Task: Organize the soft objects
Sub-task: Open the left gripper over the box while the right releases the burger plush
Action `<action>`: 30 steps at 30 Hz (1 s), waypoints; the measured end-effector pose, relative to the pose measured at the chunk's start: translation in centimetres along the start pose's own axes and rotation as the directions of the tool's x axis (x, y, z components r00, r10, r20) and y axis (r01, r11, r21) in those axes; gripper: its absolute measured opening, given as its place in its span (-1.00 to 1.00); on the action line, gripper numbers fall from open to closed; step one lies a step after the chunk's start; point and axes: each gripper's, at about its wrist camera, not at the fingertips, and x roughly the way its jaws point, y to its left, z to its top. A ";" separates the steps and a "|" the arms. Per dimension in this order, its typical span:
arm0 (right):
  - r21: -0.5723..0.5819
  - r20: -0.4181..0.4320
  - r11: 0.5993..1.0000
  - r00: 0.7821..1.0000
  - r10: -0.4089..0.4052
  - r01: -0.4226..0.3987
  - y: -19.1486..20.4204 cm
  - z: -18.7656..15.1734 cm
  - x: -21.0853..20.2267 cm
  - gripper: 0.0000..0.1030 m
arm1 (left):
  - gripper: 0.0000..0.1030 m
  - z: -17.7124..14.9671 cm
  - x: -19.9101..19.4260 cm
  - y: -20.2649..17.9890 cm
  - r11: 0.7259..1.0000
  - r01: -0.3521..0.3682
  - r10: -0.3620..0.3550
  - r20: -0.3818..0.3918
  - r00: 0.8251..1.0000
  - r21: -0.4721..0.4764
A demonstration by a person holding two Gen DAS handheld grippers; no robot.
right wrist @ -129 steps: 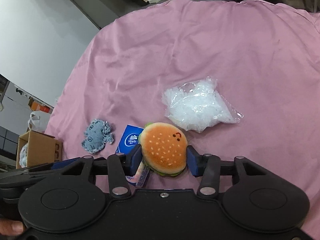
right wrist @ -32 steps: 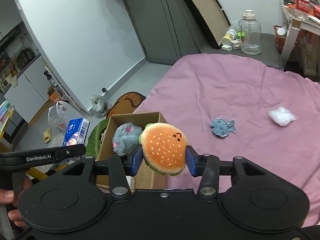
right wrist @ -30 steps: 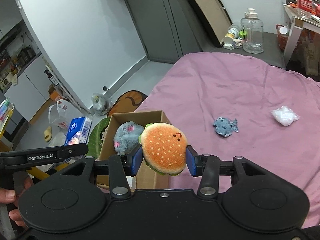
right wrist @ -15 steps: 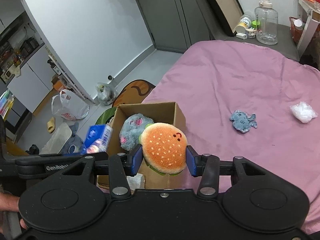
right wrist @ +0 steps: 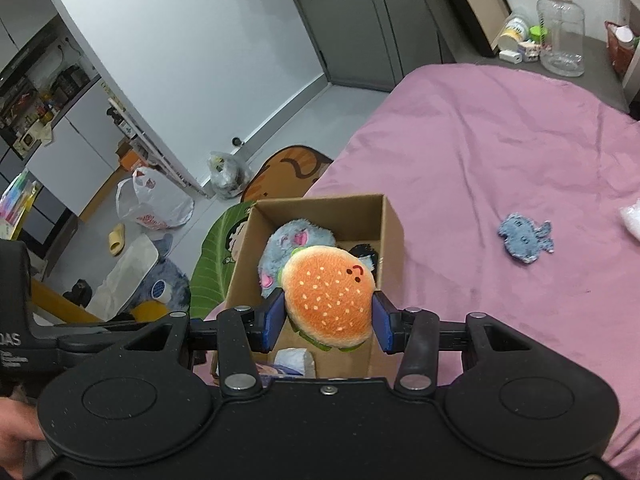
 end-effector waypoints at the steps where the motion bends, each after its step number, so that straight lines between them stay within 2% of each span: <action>1: -0.003 -0.009 1.000 1.000 0.004 -0.004 0.1 0.0 0.3 -0.13 | -0.03 0.0 -0.1 0.1 1.000 -0.001 0.001 0.003 1.000 -0.006; 12: 0.015 -0.086 0.996 0.993 0.084 -0.083 2.3 -0.6 3.3 -0.11 | 0.00 0.6 -2.1 1.4 0.999 -0.029 0.031 0.037 0.999 -0.038; 17: 0.064 -0.101 0.990 0.986 0.136 -0.130 2.5 -0.5 4.0 0.24 | 0.04 0.6 -2.8 2.4 0.995 -0.071 0.074 0.047 0.996 -0.064; 18: 0.073 -0.102 0.988 0.984 0.146 -0.139 2.5 -0.5 4.0 0.25 | 0.05 0.6 -2.9 2.5 0.995 -0.077 0.080 0.046 0.996 -0.070; 23: 0.097 -0.096 0.988 0.987 0.131 -0.122 1.5 -0.8 3.1 0.26 | 0.13 0.6 -3.2 2.9 0.992 -0.087 0.091 0.039 0.995 -0.088; 30: 0.106 -0.077 0.990 0.992 0.105 -0.096 -0.3 -1.0 1.4 0.26 | 0.42 0.3 -3.5 2.7 0.989 -0.105 0.109 0.034 0.993 -0.104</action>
